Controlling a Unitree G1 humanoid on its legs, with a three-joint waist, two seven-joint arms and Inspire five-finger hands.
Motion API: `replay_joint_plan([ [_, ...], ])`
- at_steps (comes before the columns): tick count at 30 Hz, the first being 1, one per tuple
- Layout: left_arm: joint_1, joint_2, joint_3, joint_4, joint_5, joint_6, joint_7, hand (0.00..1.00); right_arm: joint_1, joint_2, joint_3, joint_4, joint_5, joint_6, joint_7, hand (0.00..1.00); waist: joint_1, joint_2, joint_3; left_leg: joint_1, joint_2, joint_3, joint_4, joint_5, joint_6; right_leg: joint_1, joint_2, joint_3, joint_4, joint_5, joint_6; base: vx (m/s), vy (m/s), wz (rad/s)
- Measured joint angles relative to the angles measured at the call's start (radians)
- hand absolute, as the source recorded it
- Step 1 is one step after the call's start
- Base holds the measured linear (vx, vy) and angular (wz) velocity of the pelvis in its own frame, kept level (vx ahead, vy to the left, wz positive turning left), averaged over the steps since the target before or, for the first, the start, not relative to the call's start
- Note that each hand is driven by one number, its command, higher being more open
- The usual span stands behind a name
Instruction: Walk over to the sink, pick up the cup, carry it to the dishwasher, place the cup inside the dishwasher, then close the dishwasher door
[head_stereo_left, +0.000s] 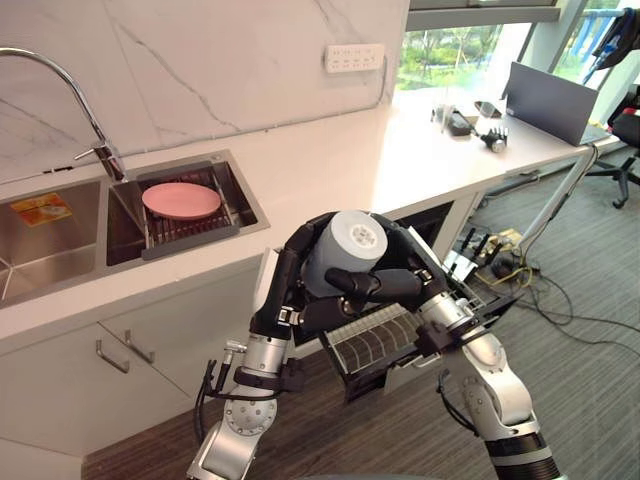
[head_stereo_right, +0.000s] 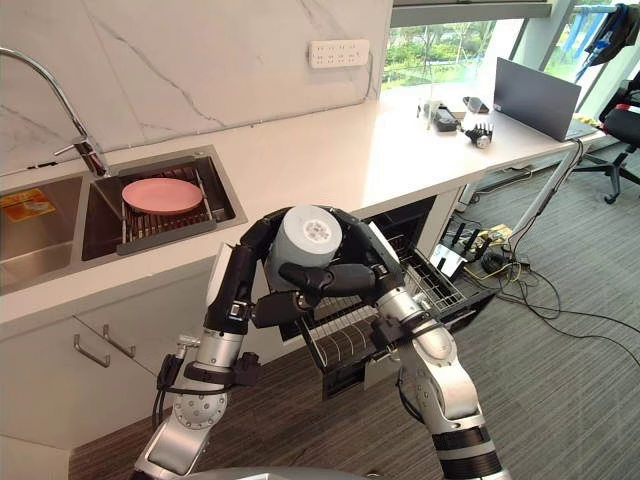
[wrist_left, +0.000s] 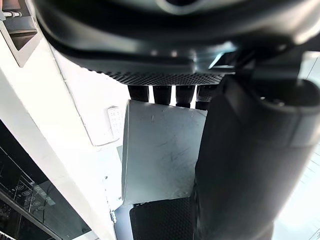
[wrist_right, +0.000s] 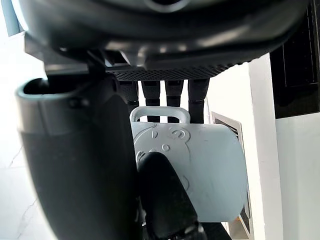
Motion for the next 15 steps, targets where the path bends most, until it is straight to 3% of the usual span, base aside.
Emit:
replay_joint_plan([
  [1,0.000,0.000,-0.002,0.000,0.006,0.000,0.006,1.00,0.002,0.004,0.001,0.000,0.001,-0.002,-0.002,0.00,0.000,0.000,0.000,0.000,0.000,0.000,0.000,0.000,0.000,0.000,0.000,0.000,0.000,0.000,0.000,0.00,0.000,0.00],
  [5,0.000,-0.007,-0.011,-0.002,0.006,-0.005,0.037,1.00,0.028,0.048,0.014,0.013,0.071,-0.022,-0.027,0.00,0.000,-0.001,-0.003,0.000,-0.001,-0.003,0.000,0.001,0.001,0.001,0.000,-0.004,0.000,0.000,0.000,0.00,0.000,0.01],
  [9,0.005,-0.031,0.003,-0.019,0.007,-0.052,0.070,1.00,0.087,0.143,0.016,0.025,0.189,-0.037,-0.072,0.00,-0.001,0.000,-0.006,-0.001,-0.001,-0.005,-0.001,0.002,0.001,0.002,-0.001,-0.006,0.000,0.000,0.000,0.00,0.000,0.01],
  [15,0.026,-0.064,0.043,-0.072,-0.026,-0.140,0.130,1.00,0.102,0.183,-0.042,0.092,0.279,-0.073,-0.145,0.00,0.003,-0.002,-0.008,0.000,-0.002,-0.008,-0.006,0.005,0.002,0.003,-0.002,-0.011,0.000,0.000,0.000,0.00,0.000,0.01],
])
